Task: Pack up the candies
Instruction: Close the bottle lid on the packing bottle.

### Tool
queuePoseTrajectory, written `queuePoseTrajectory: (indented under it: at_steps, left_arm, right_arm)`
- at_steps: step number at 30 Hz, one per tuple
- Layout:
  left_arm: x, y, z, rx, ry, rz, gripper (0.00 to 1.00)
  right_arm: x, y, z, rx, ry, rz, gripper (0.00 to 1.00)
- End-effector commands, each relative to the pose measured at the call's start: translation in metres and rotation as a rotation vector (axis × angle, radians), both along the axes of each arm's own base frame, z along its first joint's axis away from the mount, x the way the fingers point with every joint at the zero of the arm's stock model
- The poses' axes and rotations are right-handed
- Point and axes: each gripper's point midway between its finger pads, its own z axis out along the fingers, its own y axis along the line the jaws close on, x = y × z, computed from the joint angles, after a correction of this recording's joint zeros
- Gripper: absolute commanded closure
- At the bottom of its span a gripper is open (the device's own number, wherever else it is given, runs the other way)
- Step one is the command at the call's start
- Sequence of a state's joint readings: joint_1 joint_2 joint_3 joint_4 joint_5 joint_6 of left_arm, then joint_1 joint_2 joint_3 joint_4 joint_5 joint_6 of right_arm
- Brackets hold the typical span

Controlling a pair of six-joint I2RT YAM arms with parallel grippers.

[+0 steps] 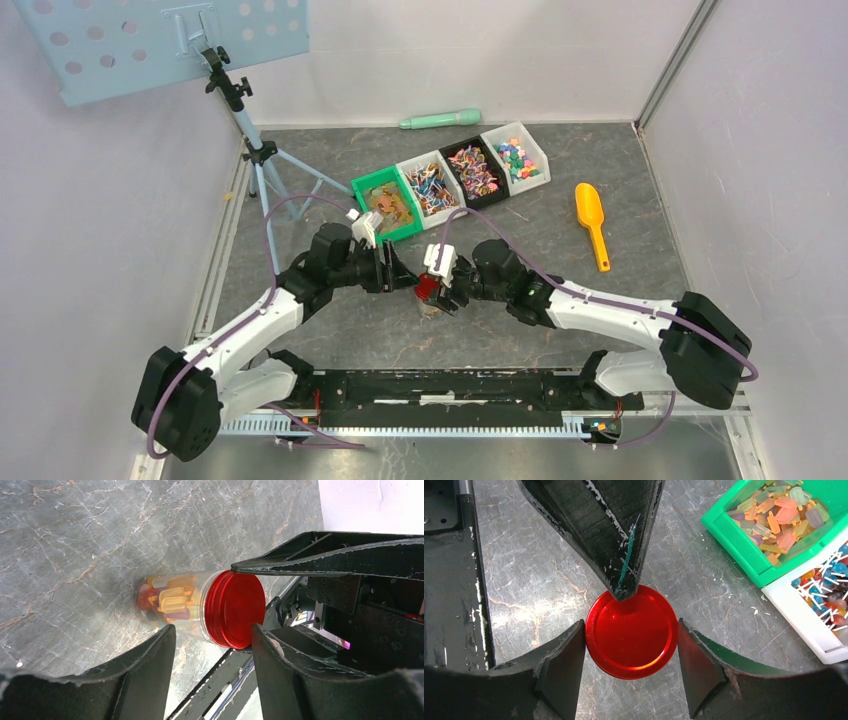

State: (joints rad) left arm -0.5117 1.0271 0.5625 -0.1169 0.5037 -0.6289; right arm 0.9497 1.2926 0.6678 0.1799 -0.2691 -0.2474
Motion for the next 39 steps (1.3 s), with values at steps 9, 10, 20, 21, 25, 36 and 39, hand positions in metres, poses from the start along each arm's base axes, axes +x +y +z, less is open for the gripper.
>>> queuePoseTrajectory:
  at_steps: [9, 10, 20, 21, 25, 36, 39]
  left_arm:
    - [-0.009, -0.01, -0.016, -0.11, 0.054, -0.002, 0.41]
    - [-0.01, -0.008, -0.021, -0.1, 0.058, 0.004, 0.42]
    - [-0.012, -0.006, -0.024, -0.089, 0.051, 0.01, 0.47]
    - [-0.012, -0.007, -0.023, -0.091, 0.05, 0.008, 0.47]
    - [-0.013, -0.007, -0.026, -0.087, 0.063, 0.003, 0.41]
    - [-0.011, 0.001, -0.007, -0.015, -0.028, -0.024, 0.28]
    - [-0.003, 0.012, 0.002, 0.085, -0.07, -0.005, 0.26]
  right_arm:
    - [0.007, -0.01, -0.014, 0.045, 0.069, -0.168, 0.52]
    - [0.007, -0.012, -0.017, 0.049, 0.083, -0.188, 0.53]
    - [-0.01, -0.012, -0.025, 0.03, 0.016, -0.044, 0.53]
    - [-0.011, -0.012, -0.026, 0.024, -0.005, -0.023, 0.52]
    - [-0.009, -0.012, -0.026, 0.004, -0.077, 0.02, 0.46]
    - [-0.013, -0.008, 0.013, 0.069, -0.056, 0.012, 0.02]
    - [-0.016, -0.013, 0.023, 0.11, -0.058, -0.004, 0.02]
